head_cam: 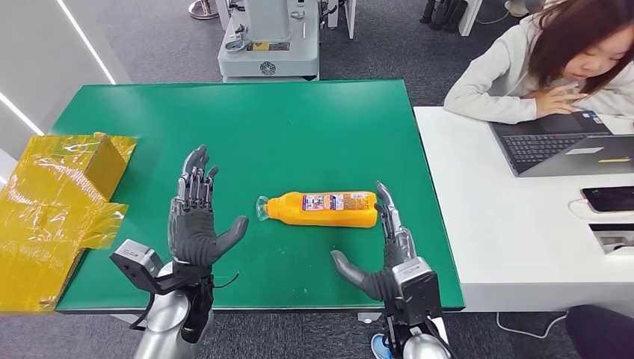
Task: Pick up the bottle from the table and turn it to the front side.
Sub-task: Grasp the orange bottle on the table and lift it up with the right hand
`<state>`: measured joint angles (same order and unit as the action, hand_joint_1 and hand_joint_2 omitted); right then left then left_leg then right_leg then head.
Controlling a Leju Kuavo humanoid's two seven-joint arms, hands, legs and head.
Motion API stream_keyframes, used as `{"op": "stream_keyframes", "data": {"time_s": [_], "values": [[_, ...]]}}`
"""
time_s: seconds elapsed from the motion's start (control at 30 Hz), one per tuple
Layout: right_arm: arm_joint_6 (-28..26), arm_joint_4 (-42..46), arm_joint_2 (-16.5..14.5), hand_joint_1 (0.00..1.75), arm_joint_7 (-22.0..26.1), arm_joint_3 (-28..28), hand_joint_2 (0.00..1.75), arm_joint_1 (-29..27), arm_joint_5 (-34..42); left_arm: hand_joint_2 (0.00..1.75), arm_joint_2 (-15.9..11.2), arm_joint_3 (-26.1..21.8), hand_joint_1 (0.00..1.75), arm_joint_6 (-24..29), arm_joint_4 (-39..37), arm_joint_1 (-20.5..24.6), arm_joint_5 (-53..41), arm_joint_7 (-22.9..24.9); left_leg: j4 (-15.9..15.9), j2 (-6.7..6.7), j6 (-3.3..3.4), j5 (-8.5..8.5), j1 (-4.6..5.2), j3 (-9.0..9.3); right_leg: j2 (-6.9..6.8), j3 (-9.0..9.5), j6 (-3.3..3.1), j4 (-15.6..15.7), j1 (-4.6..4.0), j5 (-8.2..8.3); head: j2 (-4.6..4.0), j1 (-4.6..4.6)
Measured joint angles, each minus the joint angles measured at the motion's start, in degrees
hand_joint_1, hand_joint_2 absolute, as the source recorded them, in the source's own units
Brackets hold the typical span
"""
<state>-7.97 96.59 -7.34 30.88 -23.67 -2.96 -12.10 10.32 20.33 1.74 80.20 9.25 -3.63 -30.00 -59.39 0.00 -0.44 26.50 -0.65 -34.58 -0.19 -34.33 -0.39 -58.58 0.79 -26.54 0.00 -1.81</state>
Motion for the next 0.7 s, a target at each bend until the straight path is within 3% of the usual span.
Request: {"op": "stream_keyframes", "data": {"time_s": [0.27, 0.47, 0.7], "values": [[-2.8, 0.0, 0.0, 0.00, -1.6, 0.8, 1.75, 1.0, -4.3, 1.75, 0.4, 0.0, 0.00, -0.1, -0.2, 0.1, -0.2, 0.0, 0.0, 0.00, 0.00, 0.00, 0.00, 0.00, 0.00, 0.00, 0.00, 0.0, 0.00, 0.00, 0.00, 0.00], [-6.0, -1.6, 1.1, 0.00, -6.7, 3.2, 1.75, 4.9, -16.0, 1.75, 1.1, 0.5, 0.00, -0.2, -0.8, 0.0, -1.3, 0.0, 0.0, 0.01, 0.00, 0.00, 0.01, 0.00, 0.01, 0.01, -0.01, 0.0, 0.01, 0.03, 0.00, 0.01], [0.5, -9.5, 3.0, 0.00, -14.1, 4.7, 1.75, 13.4, -23.3, 1.75, 1.1, 1.9, 0.00, -0.1, -1.4, -0.8, -2.0, -0.4, 0.0, 0.02, -0.01, -0.02, 0.00, 0.01, 0.03, 0.01, -0.03, 0.0, 0.00, 0.05, 0.00, -0.01]]}}
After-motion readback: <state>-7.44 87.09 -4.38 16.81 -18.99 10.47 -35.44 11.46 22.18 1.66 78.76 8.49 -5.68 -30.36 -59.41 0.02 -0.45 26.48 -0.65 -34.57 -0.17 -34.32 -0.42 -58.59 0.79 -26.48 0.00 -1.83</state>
